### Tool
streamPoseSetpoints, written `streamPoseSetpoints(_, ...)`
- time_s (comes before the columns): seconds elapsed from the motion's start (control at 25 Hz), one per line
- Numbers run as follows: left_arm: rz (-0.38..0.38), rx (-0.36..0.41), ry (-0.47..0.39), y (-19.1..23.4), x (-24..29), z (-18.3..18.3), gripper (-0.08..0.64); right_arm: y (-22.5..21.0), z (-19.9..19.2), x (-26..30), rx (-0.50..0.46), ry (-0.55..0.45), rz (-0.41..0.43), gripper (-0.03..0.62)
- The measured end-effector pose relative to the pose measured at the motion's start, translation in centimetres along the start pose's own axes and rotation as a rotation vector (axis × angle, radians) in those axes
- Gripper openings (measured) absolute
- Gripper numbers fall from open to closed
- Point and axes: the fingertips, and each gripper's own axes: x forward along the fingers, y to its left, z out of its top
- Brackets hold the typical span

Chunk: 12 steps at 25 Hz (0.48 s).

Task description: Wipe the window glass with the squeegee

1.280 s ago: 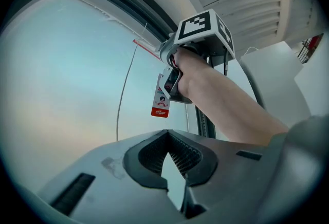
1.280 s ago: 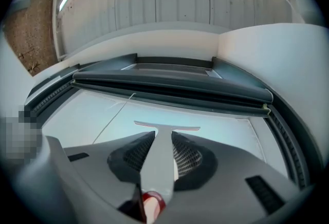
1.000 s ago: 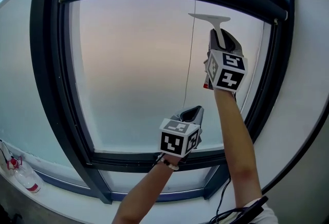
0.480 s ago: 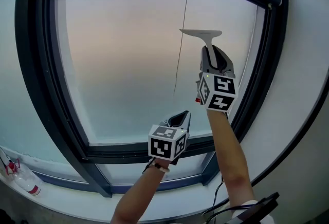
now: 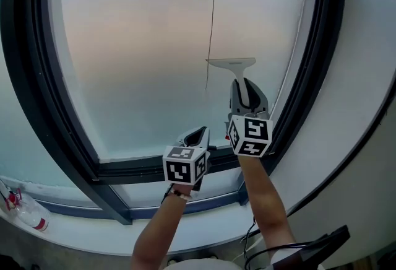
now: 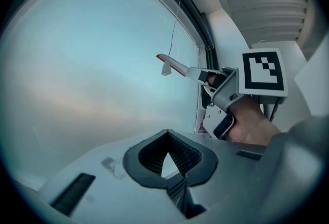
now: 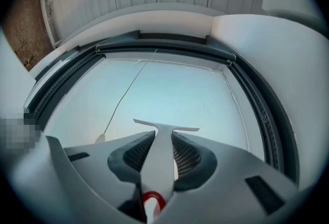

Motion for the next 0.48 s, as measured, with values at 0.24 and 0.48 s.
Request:
streamPoseSetpoints(0.24,0.015,-0.033,0.040,0.6,-0.3,-3.0,-0.002,1.0,-4.6,-2.5,0.024,0.065,0.009,0.091)
streamPoseSetpoints(0.48,0.034,-0.061,0.089,1.6,-0.7,-6.1,-0.002,1.9,-8.9,-4.8,0.049,0.131,0.009,0.091)
